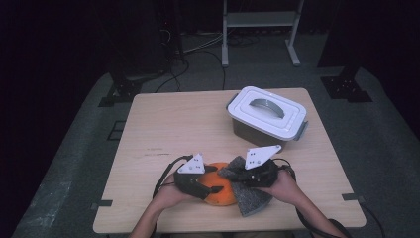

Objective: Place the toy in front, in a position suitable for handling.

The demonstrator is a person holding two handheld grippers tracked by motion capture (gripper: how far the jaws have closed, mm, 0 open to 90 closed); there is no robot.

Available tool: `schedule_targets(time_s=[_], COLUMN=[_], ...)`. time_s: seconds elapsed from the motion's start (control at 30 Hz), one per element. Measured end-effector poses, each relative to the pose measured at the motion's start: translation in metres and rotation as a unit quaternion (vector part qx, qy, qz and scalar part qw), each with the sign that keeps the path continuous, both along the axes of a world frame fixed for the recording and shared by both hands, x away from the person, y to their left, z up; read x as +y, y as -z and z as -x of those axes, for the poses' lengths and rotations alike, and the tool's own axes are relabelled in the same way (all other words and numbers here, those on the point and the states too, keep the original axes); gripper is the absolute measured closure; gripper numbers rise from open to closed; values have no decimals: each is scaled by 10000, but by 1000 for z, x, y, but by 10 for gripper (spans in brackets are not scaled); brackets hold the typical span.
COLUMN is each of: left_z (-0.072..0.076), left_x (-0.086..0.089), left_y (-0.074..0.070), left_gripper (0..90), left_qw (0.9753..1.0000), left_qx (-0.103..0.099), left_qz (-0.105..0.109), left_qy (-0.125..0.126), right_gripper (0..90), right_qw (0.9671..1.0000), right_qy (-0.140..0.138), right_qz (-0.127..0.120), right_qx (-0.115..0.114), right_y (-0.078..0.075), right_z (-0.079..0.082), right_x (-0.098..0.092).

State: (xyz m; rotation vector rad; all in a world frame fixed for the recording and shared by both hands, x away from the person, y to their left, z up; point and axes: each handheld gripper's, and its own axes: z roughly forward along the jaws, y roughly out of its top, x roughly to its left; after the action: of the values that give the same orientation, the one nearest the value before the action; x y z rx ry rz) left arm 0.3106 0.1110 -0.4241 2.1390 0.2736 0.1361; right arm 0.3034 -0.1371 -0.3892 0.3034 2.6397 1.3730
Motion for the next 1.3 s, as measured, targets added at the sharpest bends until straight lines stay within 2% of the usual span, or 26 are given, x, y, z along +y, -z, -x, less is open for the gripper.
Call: schedule_targets(time_s=[0.13,0.17,0.23,0.27,0.3,0.33,0.37,0.4,0.43,0.5,0.53,0.6,0.7,0.77,0.8,0.83,0.87,0.9,0.93,0.97,1.03,1.07,1.1,1.17,1.23,1.3], left_z=[0,0,1,1,1,1,0,0,-2,-4,-5,-7,-6,-4,-2,0,0,1,1,1,1,2,3,4,8,12], left_x=[4,7,10,12,15,15,16,16,18,21,23,26,25,19,16,11,11,10,10,11,12,11,10,8,4,1], left_y=[-7,-10,-13,-13,-12,-12,-9,-9,-6,-3,-1,1,3,3,3,3,3,2,2,2,3,3,2,2,1,1], left_gripper=[247,208,199,206,273,301,315,322,334,341,353,370,387,395,395,394,393,394,395,397,397,397,397,402,405,412], left_qw=[9999,9998,9999,9999,9998,9998,9996,9996,9998,9997,9997,9997,9997,9998,9997,9997,9997,9997,9997,9997,9996,9996,9994,9992,9987,9976], left_qx=[24,26,24,42,-6,-6,-73,-73,-9,46,93,171,197,146,152,120,120,73,73,106,120,118,116,69,-3,-60], left_qz=[32,40,48,35,-117,-117,-250,-250,-200,-249,-227,-186,-122,-86,-56,-42,-42,-95,-95,-40,-4,4,21,5,-19,-17], left_qy=[142,174,161,133,131,131,106,106,63,31,19,12,61,130,164,218,218,232,232,235,254,269,323,385,511,692], right_gripper=[753,748,746,744,741,741,740,740,740,740,740,741,742,744,744,745,745,746,746,747,748,748,748,748,747,746], right_qw=[9999,9998,9998,9997,9996,9996,9995,9995,9995,9994,9991,9987,9989,9996,9996,9998,9998,10000,10000,9998,9997,9996,9987,9979,9977,9984], right_qy=[46,83,99,132,139,139,128,128,174,197,318,402,368,98,98,-31,-31,-66,-66,-3,54,187,415,521,514,328], right_qz=[-76,-113,-123,-136,-148,-148,-131,-131,-57,-24,88,103,-13,-218,-218,-165,-165,-5,-5,-148,-160,-139,-134,-139,-174,-313], right_qx=[132,146,152,159,172,172,242,242,262,276,271,294,276,165,165,70,70,-25,-25,162,192,185,281,356,406,339], right_y=[12,14,15,15,16,16,18,18,20,21,23,24,19,10,10,9,9,12,12,14,15,17,21,24,24,19], right_z=[0,2,2,3,3,3,2,2,0,-1,-2,-4,-1,7,7,10,10,10,10,4,2,-1,-9,-13,-13,-3], right_x=[-4,-8,-9,-11,-15,-15,-21,-21,-29,-33,-39,-43,-39,-22,-22,-10,-10,-5,-5,-11,-14,-21,-32,-39,-40,-30])
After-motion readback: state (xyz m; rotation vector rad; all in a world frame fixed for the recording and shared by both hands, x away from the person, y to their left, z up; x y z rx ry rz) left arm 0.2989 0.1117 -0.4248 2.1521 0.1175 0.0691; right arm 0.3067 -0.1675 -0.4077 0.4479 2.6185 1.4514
